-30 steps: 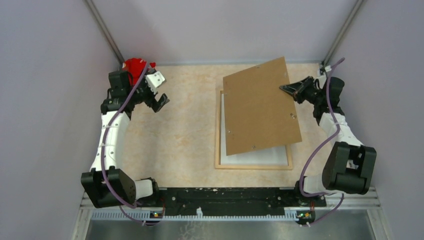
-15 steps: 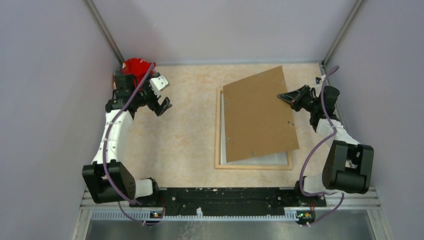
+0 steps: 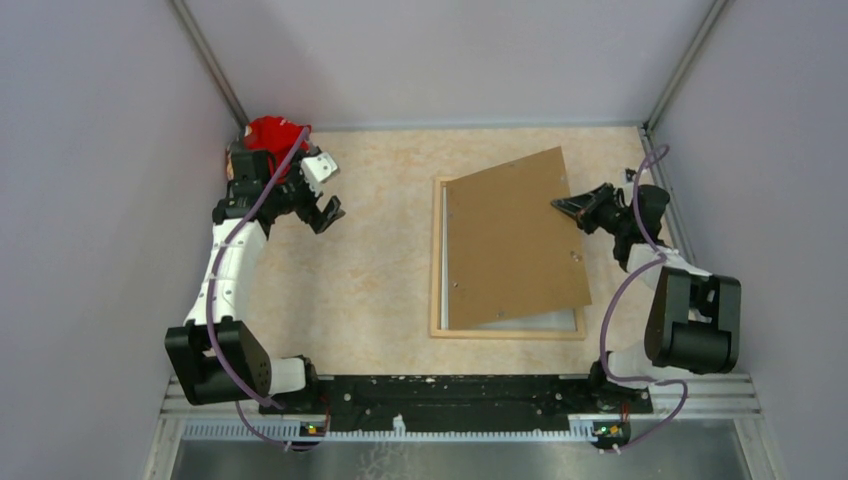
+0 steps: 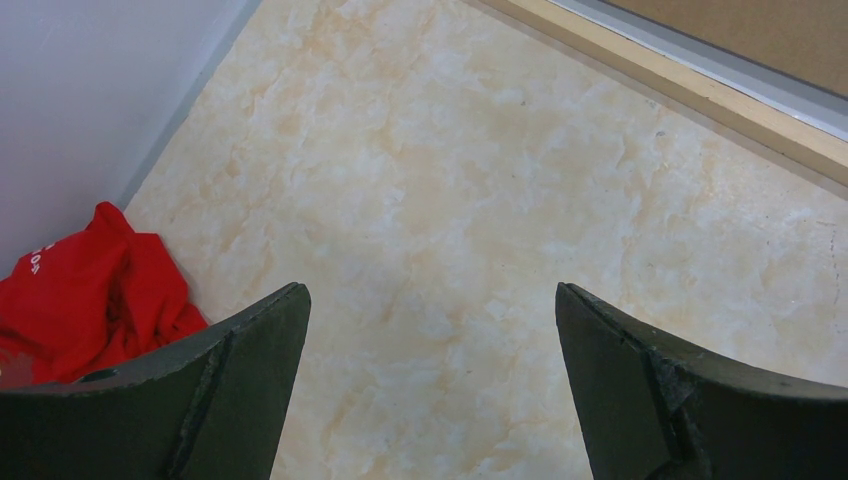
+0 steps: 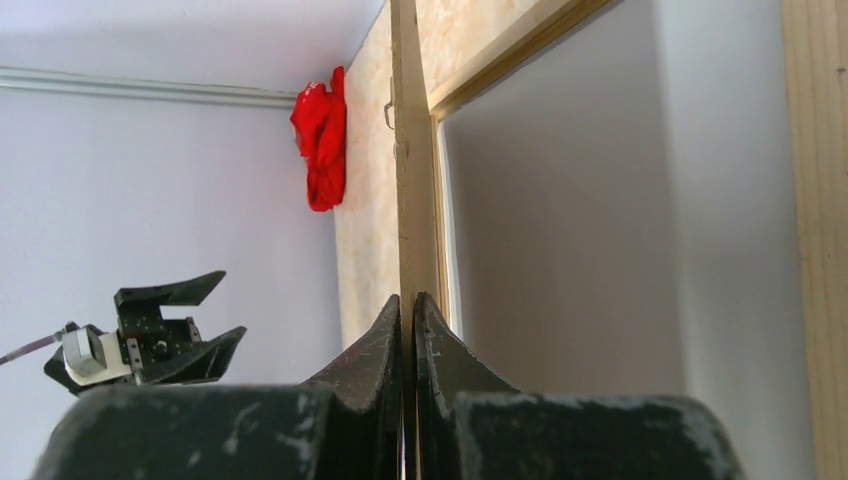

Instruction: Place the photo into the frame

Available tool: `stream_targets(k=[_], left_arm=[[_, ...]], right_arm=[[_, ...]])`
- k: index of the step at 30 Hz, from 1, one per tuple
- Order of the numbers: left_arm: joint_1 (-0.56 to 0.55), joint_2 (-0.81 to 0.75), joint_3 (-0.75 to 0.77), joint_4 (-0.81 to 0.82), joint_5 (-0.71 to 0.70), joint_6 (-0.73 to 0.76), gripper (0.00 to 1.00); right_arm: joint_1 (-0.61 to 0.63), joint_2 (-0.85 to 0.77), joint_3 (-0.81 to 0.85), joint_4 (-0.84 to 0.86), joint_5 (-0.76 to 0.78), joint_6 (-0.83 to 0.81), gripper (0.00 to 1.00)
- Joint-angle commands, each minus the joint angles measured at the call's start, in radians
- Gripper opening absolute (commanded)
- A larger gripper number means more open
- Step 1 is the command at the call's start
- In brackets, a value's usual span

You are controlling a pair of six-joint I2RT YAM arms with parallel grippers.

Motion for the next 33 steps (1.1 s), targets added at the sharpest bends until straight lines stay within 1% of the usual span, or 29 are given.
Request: stream_targets(k=[1, 21, 29, 33], left_arm=[[-0.004, -0.005, -0.007, 0.028, 0.035, 0.016, 0.99], [-0.005, -0.013, -0.016, 0.020, 0.010, 0.029, 0.99], [-0.004, -0.018, -0.026, 0.018, 0.001, 0.036, 0.99], [-0.005, -0.019, -0.027, 0.018, 0.001, 0.036, 0.99]], right_arm=[[-0.005, 0.007, 0.000, 0.131, -0.021, 0.061, 0.00], [0.022, 0.084, -0.018, 0.194, -0.012, 0.082, 0.00], [0.027, 0.087, -0.060, 0.296, -0.036, 0.142, 0.00], [0.026, 0.082, -0.071, 0.307, -0.041, 0.150, 0.00]])
